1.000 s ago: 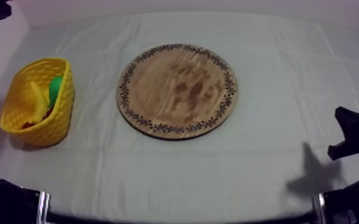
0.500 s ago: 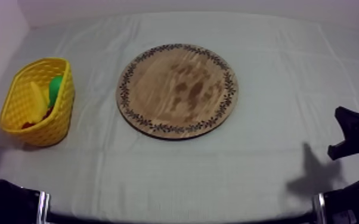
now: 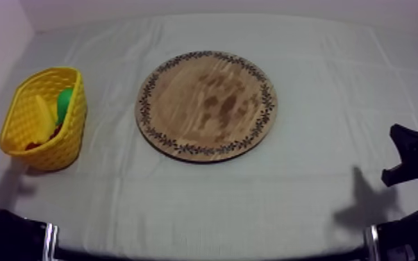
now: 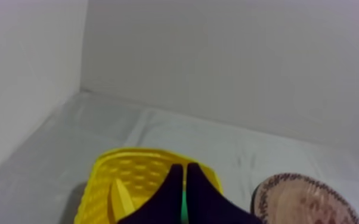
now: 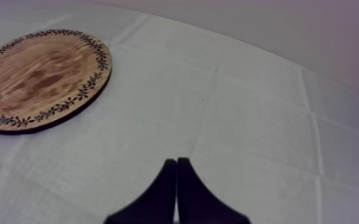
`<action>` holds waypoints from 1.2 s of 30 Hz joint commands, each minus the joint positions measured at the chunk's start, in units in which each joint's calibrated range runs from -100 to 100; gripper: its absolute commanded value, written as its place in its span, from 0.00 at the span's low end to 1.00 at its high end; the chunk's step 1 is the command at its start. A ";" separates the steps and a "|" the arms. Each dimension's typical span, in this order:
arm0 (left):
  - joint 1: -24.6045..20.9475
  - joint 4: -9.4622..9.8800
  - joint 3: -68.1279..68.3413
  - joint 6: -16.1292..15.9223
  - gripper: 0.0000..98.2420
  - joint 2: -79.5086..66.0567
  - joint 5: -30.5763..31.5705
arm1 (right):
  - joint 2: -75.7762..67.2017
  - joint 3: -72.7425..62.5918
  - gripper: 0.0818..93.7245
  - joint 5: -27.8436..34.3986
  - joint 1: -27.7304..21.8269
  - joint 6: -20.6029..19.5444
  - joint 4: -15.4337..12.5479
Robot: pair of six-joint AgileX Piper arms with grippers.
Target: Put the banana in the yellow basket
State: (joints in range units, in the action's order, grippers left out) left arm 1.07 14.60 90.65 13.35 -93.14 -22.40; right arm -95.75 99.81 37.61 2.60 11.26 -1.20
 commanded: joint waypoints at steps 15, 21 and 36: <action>-0.60 -6.82 9.24 -7.83 0.00 -6.54 -0.04 | 0.00 -0.03 0.00 0.05 0.00 0.00 0.01; -0.67 -8.36 9.34 -9.38 0.00 -6.59 -1.70 | 0.00 -0.03 0.00 0.05 0.00 0.00 0.01; -0.76 -12.09 9.32 -12.38 0.00 -6.60 -9.38 | 0.00 -0.03 0.00 0.05 0.00 0.00 0.01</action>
State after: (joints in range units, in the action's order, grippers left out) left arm 0.27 2.55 100.00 1.06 -99.72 -31.47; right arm -95.75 99.81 37.63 2.60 11.26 -1.20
